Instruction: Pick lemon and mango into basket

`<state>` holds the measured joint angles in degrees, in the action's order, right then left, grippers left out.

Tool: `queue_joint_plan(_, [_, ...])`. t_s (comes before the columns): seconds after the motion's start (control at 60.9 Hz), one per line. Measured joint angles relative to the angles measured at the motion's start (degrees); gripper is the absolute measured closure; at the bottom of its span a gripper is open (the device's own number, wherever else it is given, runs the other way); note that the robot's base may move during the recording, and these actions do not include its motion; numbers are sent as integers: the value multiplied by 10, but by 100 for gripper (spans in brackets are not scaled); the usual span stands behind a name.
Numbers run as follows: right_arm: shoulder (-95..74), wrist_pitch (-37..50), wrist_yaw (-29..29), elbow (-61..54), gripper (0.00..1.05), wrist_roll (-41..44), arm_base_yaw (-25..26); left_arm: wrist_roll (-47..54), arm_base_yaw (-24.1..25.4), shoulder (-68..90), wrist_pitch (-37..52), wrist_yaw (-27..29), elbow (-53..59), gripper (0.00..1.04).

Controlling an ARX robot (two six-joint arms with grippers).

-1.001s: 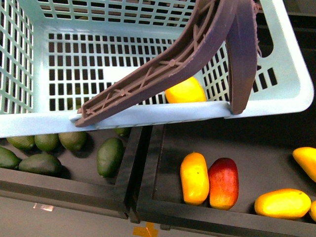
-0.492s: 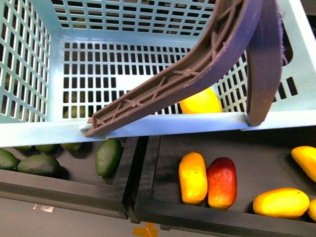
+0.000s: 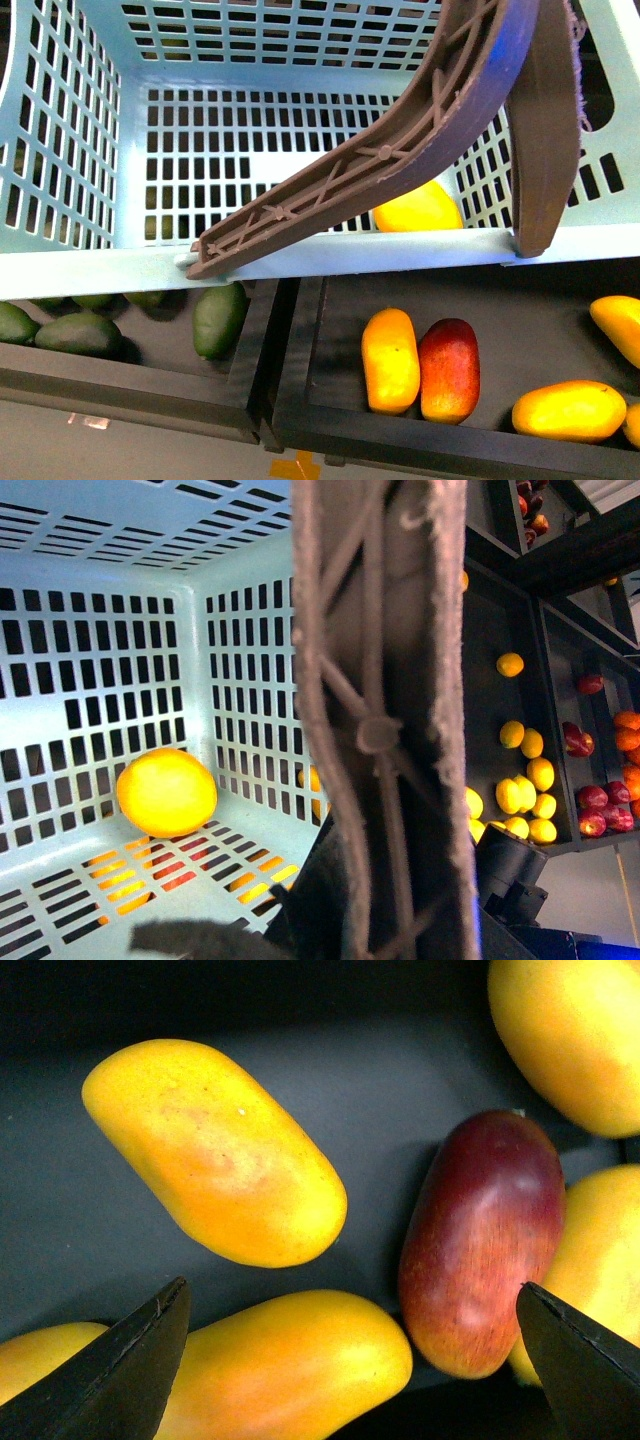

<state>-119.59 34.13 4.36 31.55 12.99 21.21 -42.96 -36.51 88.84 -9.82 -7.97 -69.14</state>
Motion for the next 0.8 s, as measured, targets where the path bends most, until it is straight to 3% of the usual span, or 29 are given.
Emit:
queue_joint_plan(0.23, [-26,-44,-70,47,9,199,2,0,0,0,0,4,0,100])
queue_joint_plan(0.345, [-40,-73,-90,64,9,257,-6,0,0,0,0,3,0,100])
queue_joint_plan(0.804, [-131,-84,-80,134,9,282,-21,0,0,0,0,2,0,100])
